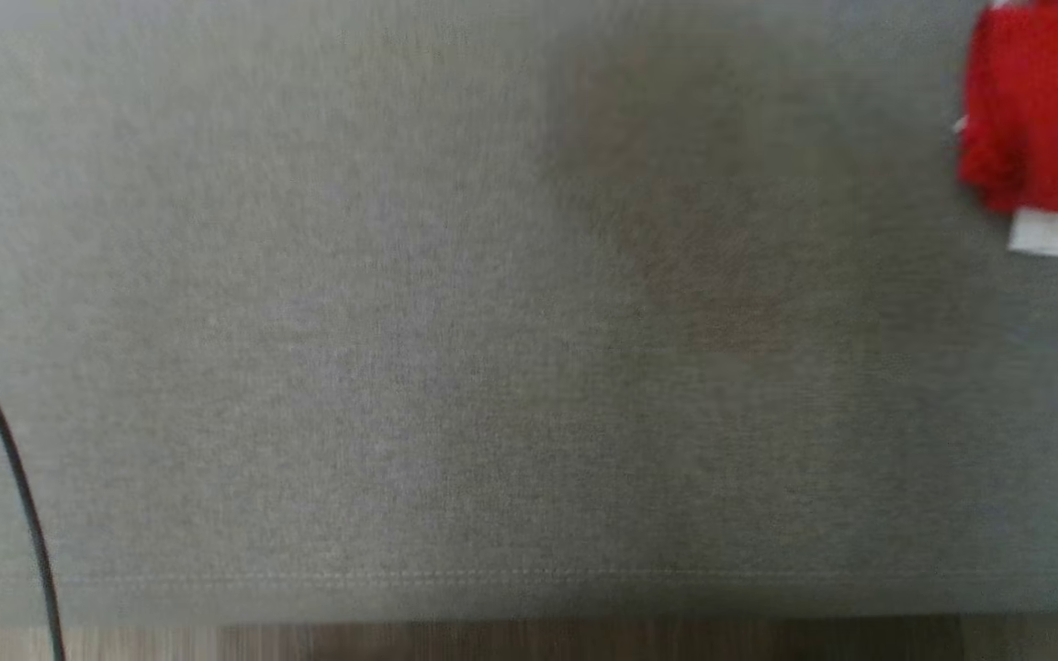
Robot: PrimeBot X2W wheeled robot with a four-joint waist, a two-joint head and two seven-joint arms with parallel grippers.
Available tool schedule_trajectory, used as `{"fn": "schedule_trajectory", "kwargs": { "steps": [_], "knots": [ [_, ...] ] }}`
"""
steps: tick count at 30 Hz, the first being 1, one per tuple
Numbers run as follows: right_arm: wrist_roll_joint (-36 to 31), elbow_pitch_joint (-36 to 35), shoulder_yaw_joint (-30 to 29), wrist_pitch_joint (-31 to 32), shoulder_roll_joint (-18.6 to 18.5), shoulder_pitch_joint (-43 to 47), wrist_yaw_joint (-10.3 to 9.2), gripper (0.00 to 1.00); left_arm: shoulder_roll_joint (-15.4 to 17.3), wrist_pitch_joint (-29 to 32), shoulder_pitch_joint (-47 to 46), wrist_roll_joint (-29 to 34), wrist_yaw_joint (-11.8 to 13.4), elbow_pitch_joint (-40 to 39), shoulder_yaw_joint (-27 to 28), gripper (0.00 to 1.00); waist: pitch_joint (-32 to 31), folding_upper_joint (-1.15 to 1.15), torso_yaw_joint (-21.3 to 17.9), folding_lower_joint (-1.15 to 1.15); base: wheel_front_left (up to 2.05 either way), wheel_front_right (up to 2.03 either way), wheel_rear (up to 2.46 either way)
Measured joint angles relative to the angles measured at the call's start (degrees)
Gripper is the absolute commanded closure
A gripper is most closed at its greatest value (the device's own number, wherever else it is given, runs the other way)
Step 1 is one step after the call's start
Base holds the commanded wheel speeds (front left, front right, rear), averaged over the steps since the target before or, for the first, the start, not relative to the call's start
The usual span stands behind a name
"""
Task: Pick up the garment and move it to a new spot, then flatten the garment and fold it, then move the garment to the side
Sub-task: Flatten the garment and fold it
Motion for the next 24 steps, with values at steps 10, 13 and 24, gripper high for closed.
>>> {"fn": "schedule_trajectory", "kwargs": {
  "steps": [10,13,24],
  "knots": [
    [5.3,22.3,4.4,-11.6,0.1,2.5,0.0,1.0,-5.3,-14.0,2.2,5.7,-0.2,14.6,-5.8,1.0,7.5,0.0,3.1,-0.01,0.0,0.0,0.0],
    [6.4,25.4,7.0,-12.1,0.1,4.4,0.0,1.0,-5.4,-14.3,4.6,7.3,-0.2,15.9,-8.9,1.0,7.5,0.0,3.4,-0.02,0.0,0.0,0.0],
    [8.6,36.6,15.3,-11.1,0.0,15.1,0.0,1.0,-5.7,-14.4,21.1,5.7,-0.7,17.0,-18.6,1.0,3.3,0.0,3.5,-0.02,0.0,0.0,0.0]
  ]
}}
